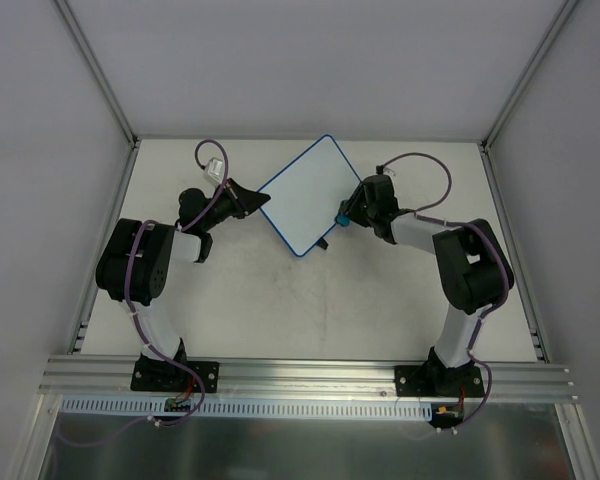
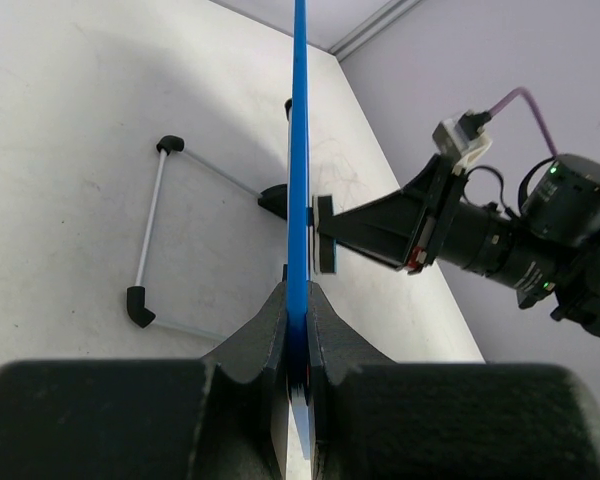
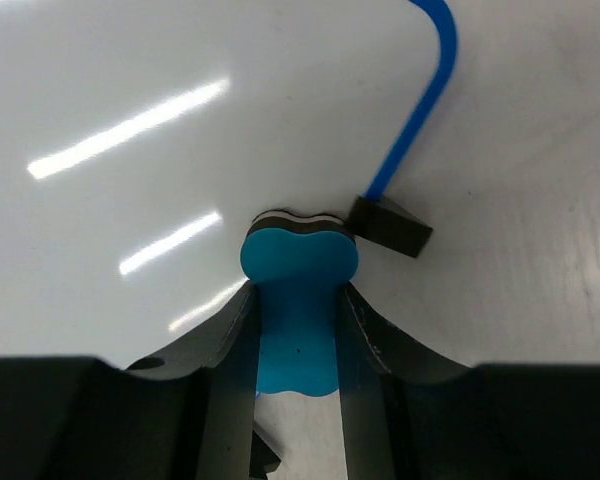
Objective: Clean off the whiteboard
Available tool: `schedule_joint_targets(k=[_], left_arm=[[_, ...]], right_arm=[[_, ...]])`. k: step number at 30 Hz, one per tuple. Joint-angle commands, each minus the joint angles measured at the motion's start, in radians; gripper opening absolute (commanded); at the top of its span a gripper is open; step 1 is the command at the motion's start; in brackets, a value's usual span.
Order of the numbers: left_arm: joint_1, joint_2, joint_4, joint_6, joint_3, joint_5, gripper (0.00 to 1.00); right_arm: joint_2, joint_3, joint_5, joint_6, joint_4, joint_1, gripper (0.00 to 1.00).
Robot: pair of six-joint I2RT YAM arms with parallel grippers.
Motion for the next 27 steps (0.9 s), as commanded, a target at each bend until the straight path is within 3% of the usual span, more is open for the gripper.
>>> schedule_joint_targets(k=[1, 8, 15, 18, 27], left_arm=[[-0.011, 0.015, 0.016, 0.069, 0.018, 0.053, 0.0], [-0.011, 0.015, 0.013, 0.069, 0.02, 0.048, 0.0], [-0.01, 0.012, 0.016, 0.068, 0.017, 0.05, 0.0], [-0.011, 0.01, 0.011, 0.069, 0.018, 0.053, 0.0], [-0.011, 0.01, 0.008, 0.068, 0.018, 0.051, 0.0]], right_arm=[[-0.035, 0.118, 0.011, -0.14, -0.02, -0.003, 0.0], [-0.222, 0.011, 0.004, -0.272, -0.154, -0.022, 0.0], [-0.224, 0.076, -0.052, -0.412, -0.584, -0.103, 0.0], [-0.198, 0.1, -0.054, -0.449, -0.686, -0.102, 0.0], [-0.203, -0.011, 0.02, -0.463, -0.659, -0.095, 0.0]])
